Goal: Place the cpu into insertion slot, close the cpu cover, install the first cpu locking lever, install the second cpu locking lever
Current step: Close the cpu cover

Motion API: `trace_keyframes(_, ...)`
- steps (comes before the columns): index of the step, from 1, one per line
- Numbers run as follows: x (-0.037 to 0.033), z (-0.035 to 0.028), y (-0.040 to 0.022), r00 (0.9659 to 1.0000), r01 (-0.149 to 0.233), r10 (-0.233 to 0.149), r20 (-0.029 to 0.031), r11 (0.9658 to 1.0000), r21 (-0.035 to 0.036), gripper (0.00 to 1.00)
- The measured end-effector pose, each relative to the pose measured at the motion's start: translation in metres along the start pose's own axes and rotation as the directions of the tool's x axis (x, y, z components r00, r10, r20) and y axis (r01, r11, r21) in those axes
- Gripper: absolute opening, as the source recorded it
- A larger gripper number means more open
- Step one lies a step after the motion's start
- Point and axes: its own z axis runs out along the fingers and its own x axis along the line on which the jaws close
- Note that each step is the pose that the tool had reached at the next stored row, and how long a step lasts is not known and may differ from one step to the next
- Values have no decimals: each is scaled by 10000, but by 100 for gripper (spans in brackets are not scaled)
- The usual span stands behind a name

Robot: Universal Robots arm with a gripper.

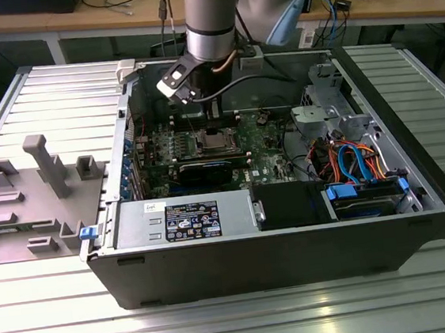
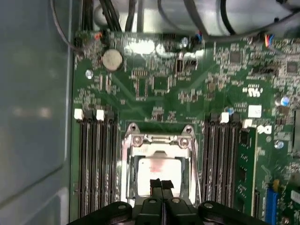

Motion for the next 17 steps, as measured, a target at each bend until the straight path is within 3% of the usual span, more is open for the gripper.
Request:
trace_keyframes(3,4,79,-74,10000,0,0,-1,10000,0,11)
trace_keyframes(7,6,174,-114,10000,1,-1,-1,10000,-1,11)
trace_keyframes(11,6,191,-117,10000,2,-2,2,10000,2,11)
trace_keyframes(13,5,192,-65,10000,-1,1,-1,10000,2,11)
trace_keyframes(17,-5,188,145,10000,2,-2,-3,10000,42,11)
